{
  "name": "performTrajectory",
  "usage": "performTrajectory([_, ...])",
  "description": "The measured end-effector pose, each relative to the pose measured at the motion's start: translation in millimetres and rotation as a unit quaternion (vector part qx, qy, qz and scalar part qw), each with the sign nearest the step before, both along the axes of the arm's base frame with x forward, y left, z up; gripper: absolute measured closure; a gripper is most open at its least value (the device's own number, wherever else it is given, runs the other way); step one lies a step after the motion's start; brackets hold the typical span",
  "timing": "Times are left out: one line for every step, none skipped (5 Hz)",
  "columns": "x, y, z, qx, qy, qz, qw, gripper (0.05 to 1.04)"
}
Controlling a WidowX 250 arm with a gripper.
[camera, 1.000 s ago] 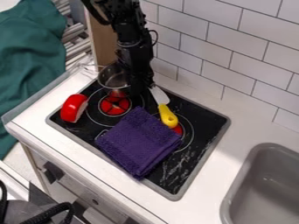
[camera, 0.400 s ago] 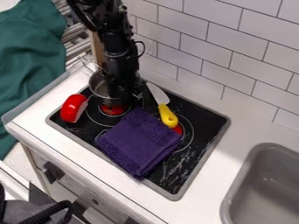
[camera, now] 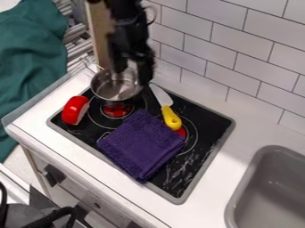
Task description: Put the silver pot on the upper let side of the left burner
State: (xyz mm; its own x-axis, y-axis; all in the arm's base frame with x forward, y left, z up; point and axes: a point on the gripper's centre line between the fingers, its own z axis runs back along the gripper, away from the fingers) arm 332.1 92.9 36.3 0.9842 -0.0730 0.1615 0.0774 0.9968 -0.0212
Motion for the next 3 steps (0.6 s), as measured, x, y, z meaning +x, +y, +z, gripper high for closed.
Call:
performTrajectory([-0.2, -11.2, 31.1, -0.014, -0.02, 0.035, 0.9991, 0.074])
performTrajectory([-10.1, -22.8, 44.0, -0.014, 0.006, 0.077, 0.9969, 0.075])
performTrajectory([-20.6, -31.8, 45.5, -0.005, 0.043, 0.109, 0.9931, 0.075])
